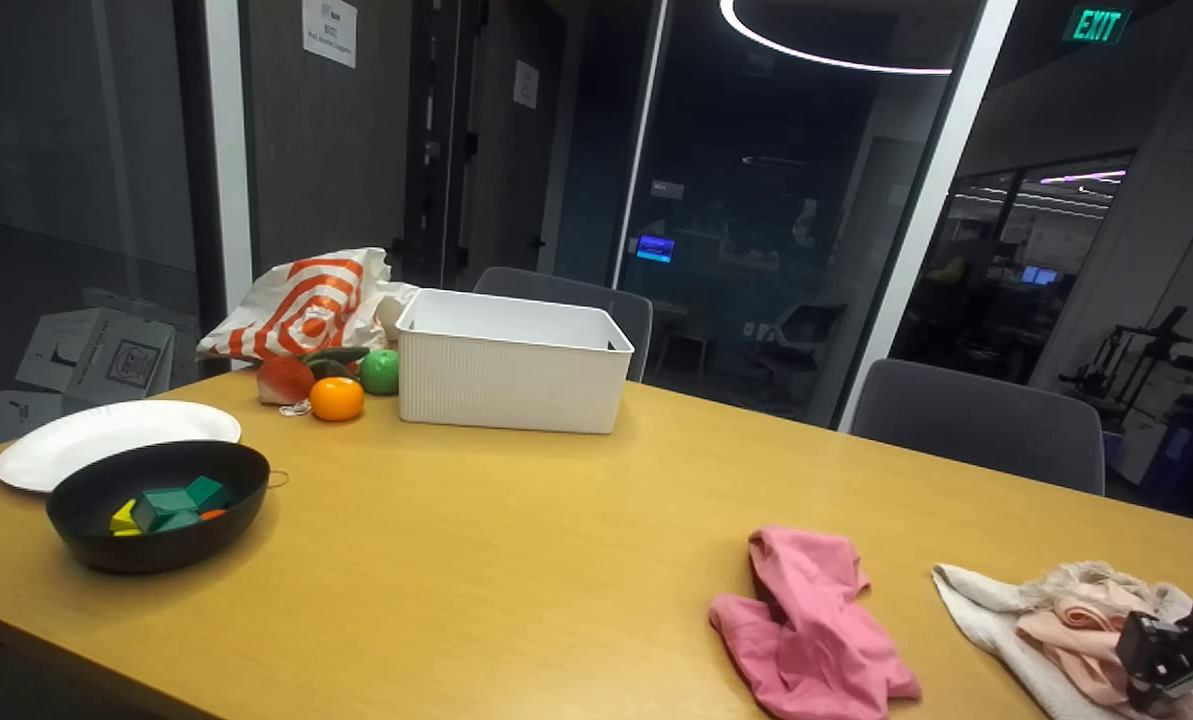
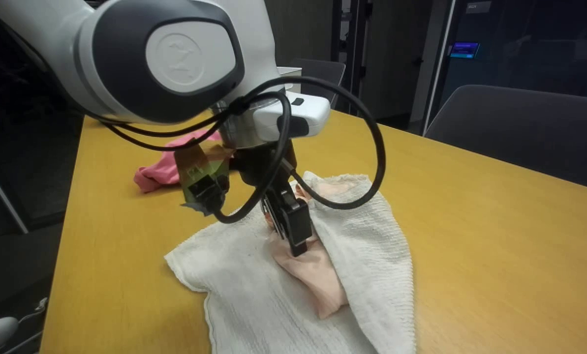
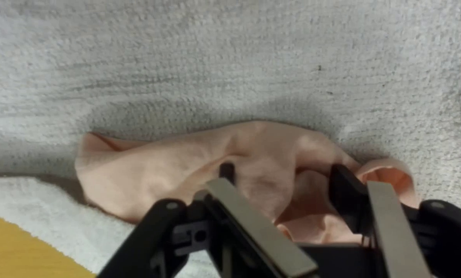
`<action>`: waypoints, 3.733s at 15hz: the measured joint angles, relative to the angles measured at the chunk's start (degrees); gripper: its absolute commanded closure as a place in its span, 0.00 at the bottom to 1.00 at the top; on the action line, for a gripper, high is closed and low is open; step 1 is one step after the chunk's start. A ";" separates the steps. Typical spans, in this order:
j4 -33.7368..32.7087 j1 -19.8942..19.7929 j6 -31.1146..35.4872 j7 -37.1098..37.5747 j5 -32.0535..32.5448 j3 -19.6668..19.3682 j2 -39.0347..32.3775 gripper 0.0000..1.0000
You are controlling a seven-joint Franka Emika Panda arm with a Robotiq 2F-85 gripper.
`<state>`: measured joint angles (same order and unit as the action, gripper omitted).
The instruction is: Unfold the white towel, remove the two shirts from the towel and put them on the table
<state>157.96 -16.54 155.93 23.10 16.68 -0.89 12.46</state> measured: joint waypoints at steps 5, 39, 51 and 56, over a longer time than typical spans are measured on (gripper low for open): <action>0.00 -0.01 -0.22 1.42 -0.01 -0.36 -0.10 0.86; -1.74 10.16 -9.29 -22.90 -21.17 -8.74 5.00 0.00; -4.14 0.49 4.52 6.89 9.07 -2.27 -5.79 0.42; -4.57 0.05 4.52 12.84 15.19 -2.23 -6.03 0.81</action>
<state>153.39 -16.49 160.46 35.95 31.88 -3.12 6.43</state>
